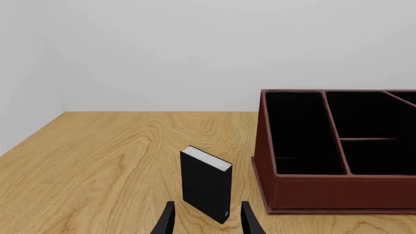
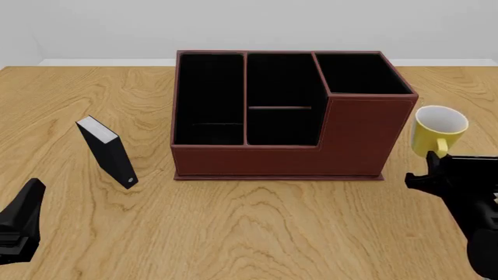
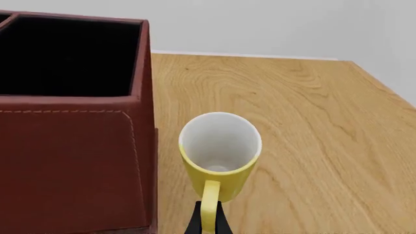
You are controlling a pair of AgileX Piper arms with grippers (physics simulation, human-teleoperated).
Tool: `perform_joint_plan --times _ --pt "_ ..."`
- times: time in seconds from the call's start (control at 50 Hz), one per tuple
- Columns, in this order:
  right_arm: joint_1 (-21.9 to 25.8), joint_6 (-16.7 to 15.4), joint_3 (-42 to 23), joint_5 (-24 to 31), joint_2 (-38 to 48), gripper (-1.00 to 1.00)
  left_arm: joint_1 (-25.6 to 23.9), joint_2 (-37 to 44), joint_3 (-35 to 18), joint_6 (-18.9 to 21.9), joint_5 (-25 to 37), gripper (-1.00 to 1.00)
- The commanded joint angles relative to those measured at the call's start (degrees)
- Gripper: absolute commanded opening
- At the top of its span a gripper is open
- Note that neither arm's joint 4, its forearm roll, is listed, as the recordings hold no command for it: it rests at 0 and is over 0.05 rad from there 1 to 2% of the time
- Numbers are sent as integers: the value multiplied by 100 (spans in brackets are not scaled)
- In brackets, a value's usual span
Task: Pick up the yellow and white mug and place it to the right of the caddy.
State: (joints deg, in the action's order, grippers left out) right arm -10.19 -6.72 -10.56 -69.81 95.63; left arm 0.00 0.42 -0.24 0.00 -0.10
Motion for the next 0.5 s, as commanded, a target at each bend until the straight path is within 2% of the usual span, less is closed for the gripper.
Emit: perform_joint_plan --times 0.02,0.5 --pt "-3 48 -35 -8 73 -100 0 0 0 0 0 100" --pt "-6 -11 -159 -7 360 -100 0 0 0 0 0 100"
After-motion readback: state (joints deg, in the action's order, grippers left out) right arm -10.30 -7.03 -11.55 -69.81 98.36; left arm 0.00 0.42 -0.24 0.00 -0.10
